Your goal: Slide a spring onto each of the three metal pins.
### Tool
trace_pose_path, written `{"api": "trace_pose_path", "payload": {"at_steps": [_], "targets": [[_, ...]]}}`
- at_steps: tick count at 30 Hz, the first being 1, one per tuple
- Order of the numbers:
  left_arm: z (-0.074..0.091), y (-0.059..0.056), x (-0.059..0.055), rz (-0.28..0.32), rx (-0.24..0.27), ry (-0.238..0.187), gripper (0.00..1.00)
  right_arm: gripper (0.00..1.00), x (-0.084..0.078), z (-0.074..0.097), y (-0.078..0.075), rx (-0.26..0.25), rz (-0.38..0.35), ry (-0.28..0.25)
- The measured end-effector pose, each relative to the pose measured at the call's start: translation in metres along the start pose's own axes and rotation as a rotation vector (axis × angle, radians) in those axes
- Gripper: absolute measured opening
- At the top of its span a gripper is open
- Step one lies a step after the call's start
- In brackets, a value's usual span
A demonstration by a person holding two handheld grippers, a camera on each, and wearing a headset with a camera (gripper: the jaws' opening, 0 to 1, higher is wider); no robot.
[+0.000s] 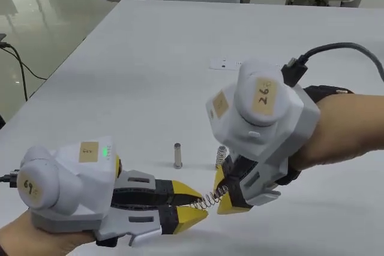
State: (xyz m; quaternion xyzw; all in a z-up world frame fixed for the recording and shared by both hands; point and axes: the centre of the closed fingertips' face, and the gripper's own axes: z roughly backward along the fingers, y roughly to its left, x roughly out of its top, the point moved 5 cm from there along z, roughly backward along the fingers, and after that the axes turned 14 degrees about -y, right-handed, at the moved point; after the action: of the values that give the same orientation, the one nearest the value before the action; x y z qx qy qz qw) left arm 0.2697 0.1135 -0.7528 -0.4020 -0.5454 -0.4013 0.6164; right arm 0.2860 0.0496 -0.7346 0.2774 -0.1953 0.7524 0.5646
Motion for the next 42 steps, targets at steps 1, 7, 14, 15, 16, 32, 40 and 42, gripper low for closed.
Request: {"api": "trace_pose_path", "payload": {"at_steps": [1,7,14,15,16,32,40,42], "targets": [[0.000,0.000,0.000,-0.001,-0.001,0.002,0.02,0.08,0.001,0.000,0.000,0.000,0.003,0.000],[-0.001,-0.001,-0.002,-0.004,-0.009,0.011,0.02,0.08,0.012,0.002,0.002,0.010,-0.006,-0.029],[-0.001,-0.001,-0.001,-0.006,-0.009,0.009,0.02,0.08,0.018,0.001,0.002,0.008,-0.021,-0.038],[-0.001,-0.002,-0.001,-0.007,-0.009,0.009,0.03,0.08,0.019,0.001,0.002,0.007,-0.023,-0.039],[-0.001,-0.002,-0.001,-0.008,-0.008,0.007,0.03,0.08,0.020,0.001,0.002,0.006,-0.025,-0.040],[-0.001,-0.001,0.000,-0.006,-0.005,-0.005,0.03,0.08,0.030,-0.002,0.002,-0.004,-0.026,-0.035],[-0.001,-0.001,0.000,-0.010,-0.004,-0.004,0.03,0.08,0.033,-0.004,0.001,-0.006,-0.016,-0.029],[-0.001,-0.001,-0.001,-0.007,-0.004,-0.004,0.03,0.08,0.032,-0.004,0.002,-0.004,-0.016,-0.030]]}}
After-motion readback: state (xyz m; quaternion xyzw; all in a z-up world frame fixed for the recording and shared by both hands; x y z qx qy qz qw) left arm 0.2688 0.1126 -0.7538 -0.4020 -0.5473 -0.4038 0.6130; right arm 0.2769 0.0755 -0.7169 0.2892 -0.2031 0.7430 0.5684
